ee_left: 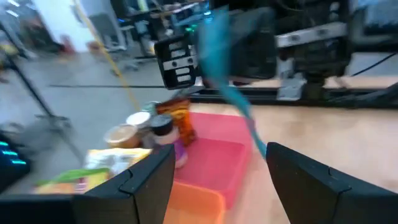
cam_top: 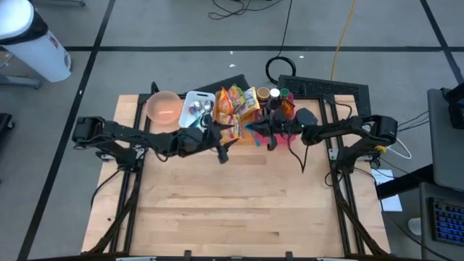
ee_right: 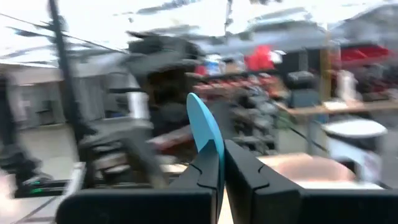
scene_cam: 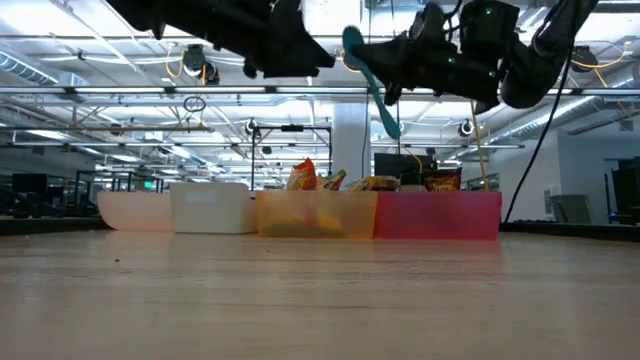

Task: Pick & Place Food Item
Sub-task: Put the blue baby spoon into the white bin

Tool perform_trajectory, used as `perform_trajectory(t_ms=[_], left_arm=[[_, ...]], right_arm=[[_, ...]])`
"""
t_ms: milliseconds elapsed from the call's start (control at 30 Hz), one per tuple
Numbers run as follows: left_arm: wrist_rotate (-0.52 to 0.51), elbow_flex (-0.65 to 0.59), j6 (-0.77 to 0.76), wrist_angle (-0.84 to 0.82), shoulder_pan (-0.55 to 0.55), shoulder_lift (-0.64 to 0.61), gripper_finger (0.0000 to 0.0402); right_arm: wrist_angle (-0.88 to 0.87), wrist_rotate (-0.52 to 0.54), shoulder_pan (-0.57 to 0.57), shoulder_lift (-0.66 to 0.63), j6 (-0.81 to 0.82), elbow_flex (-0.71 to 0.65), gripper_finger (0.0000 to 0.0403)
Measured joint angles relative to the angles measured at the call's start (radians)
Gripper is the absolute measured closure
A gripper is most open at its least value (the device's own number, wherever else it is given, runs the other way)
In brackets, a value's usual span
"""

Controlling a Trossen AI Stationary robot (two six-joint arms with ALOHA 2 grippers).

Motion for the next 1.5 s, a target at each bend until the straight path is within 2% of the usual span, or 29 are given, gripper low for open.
perform_trajectory(t_ms=[133,300,400,633,833,1033,1167,1400,1500], left_arm=[[0.142,0.0,-0.088,-0.003,0.044,0.0,0.014],[0.24,0.0,-0.125,0.009,0.048,0.0,0.014],[0.286,0.0,-0.146,0.034,0.028,0.01,0.014],[0.264,0.0,-0.148,0.154,-0.021,0.127,0.014],[0.249,0.0,-0.152,0.333,-0.026,0.204,0.014],[0.249,0.0,-0.186,0.375,-0.034,0.229,0.0141],[0.245,0.0,-0.207,0.374,-0.049,0.23,0.0169],[0.223,0.002,-0.237,0.375,-0.078,0.229,0.0265],[0.223,0.002,-0.257,0.376,-0.08,0.23,0.0293]], right_arm=[[0.084,-0.013,0.065,0.022,-0.046,0.0,0.0403],[0.094,-0.002,0.121,0.022,-0.103,0.009,0.0403],[0.092,0.063,0.145,0.023,-0.124,0.01,0.0403],[0.094,0.092,0.186,0.022,-0.152,0.02,0.0403],[0.093,0.093,0.236,0.022,-0.165,0.022,0.0403],[0.095,0.096,0.272,0.022,-0.17,0.022,0.0403],[0.096,0.126,0.298,0.022,-0.171,0.022,0.0403],[0.105,0.165,0.339,0.022,-0.201,0.022,0.0403],[0.106,0.207,0.355,0.022,-0.201,0.021,0.0403]])
